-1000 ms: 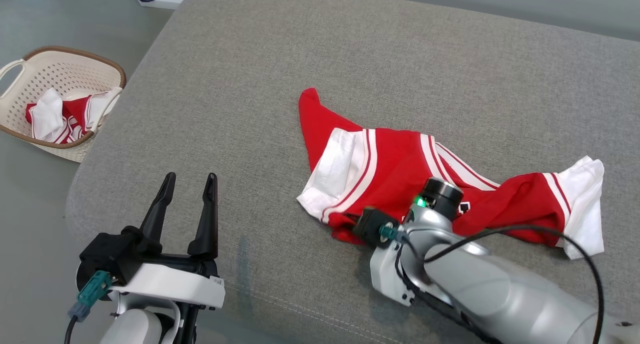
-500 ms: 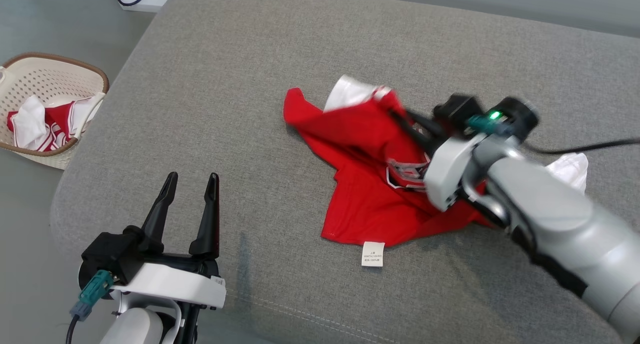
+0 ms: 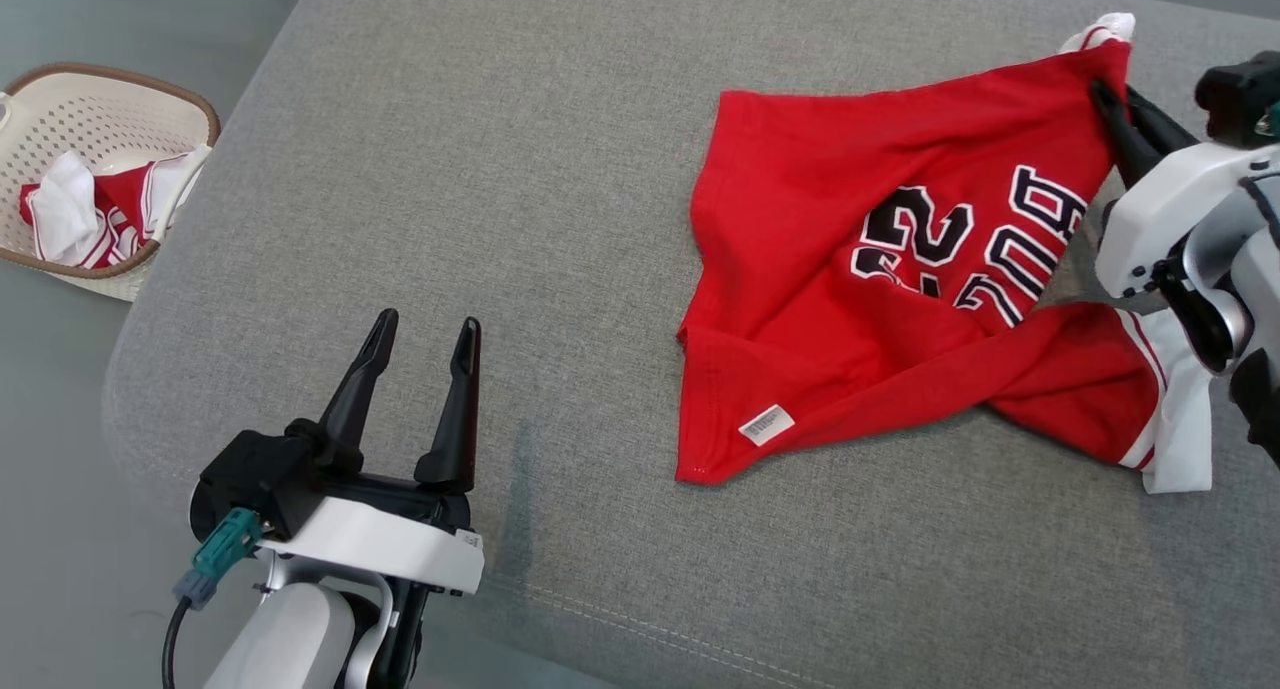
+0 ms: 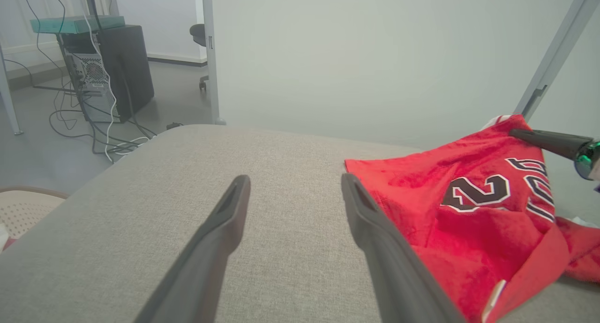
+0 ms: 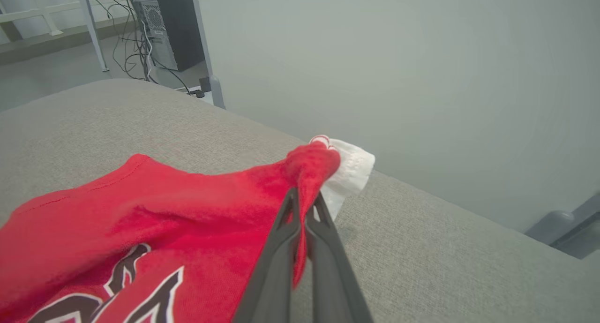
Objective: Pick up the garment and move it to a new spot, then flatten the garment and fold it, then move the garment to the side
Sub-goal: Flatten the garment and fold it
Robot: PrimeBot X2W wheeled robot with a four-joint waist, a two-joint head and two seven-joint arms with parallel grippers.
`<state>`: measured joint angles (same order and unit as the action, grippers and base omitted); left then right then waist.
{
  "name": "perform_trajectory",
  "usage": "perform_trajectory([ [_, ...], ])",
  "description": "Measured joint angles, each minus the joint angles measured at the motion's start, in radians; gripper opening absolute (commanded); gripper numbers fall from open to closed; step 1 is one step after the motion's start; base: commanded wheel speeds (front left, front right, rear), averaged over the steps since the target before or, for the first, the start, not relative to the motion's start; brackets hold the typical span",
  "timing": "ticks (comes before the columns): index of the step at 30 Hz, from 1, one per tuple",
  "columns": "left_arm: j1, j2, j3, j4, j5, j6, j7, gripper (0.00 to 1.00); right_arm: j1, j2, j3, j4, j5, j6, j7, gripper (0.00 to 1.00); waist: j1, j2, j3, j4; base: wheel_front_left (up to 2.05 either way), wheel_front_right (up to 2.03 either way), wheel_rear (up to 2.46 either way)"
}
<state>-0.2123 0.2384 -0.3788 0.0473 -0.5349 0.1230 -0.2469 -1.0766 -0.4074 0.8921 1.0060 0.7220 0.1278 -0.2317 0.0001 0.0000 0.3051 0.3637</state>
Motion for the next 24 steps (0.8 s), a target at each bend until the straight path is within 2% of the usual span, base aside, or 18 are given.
perform_trajectory([
  [1,-0.005,-0.002,-0.003,0.002,0.000,0.000,0.000,1.00,-0.001,0.000,-0.009,0.021,0.011,0.000,-0.004,0.51,0.0000,0.0001,0.003,0.002,0.00,0.00,0.00],
  [2,-0.008,-0.003,-0.007,0.004,0.000,0.000,0.000,1.00,-0.001,0.000,-0.020,0.041,0.023,0.000,-0.007,0.51,0.0000,0.0000,0.006,0.003,0.00,0.00,0.00],
  [3,-0.012,-0.004,-0.010,0.008,0.000,-0.002,0.000,1.00,-0.001,0.001,-0.032,0.062,0.038,0.000,-0.007,1.00,0.0000,0.0000,0.009,0.003,0.00,0.00,0.00],
  [9,-0.026,-0.003,-0.014,0.022,0.000,-0.009,0.000,1.00,-0.001,-0.001,-0.072,0.081,0.077,0.000,-0.008,1.00,0.0000,0.0000,0.012,-0.017,0.00,0.00,0.00],
  [13,-0.024,0.006,-0.003,0.022,0.000,-0.007,0.000,1.00,0.002,-0.044,-0.150,-0.008,0.076,0.000,-0.016,1.00,0.0000,0.0000,0.004,-0.052,0.00,0.00,0.00],
  [16,-0.020,0.023,0.009,0.017,0.000,0.002,0.000,1.00,0.034,-0.106,-0.273,-0.124,0.030,0.000,-0.017,1.00,0.0000,0.0000,-0.003,-0.084,0.00,0.00,0.00],
  [19,-0.015,0.041,0.018,0.003,0.000,0.010,0.004,1.00,0.132,-0.146,-0.433,-0.258,-0.046,0.000,-0.019,1.00,0.0000,0.0000,-0.013,-0.118,0.00,0.00,0.00],
  [21,-0.011,0.050,0.022,-0.010,0.000,0.012,0.015,1.00,0.221,-0.147,-0.542,-0.357,-0.103,0.000,-0.020,1.00,-0.0001,0.0000,-0.021,-0.141,0.00,0.00,0.00],
  [24,0.013,0.068,0.031,-0.031,0.000,0.028,0.031,1.00,0.377,-0.115,-0.689,-0.511,-0.199,0.000,-0.020,1.00,0.0000,0.0000,-0.035,-0.178,0.00,0.00,0.00],
])
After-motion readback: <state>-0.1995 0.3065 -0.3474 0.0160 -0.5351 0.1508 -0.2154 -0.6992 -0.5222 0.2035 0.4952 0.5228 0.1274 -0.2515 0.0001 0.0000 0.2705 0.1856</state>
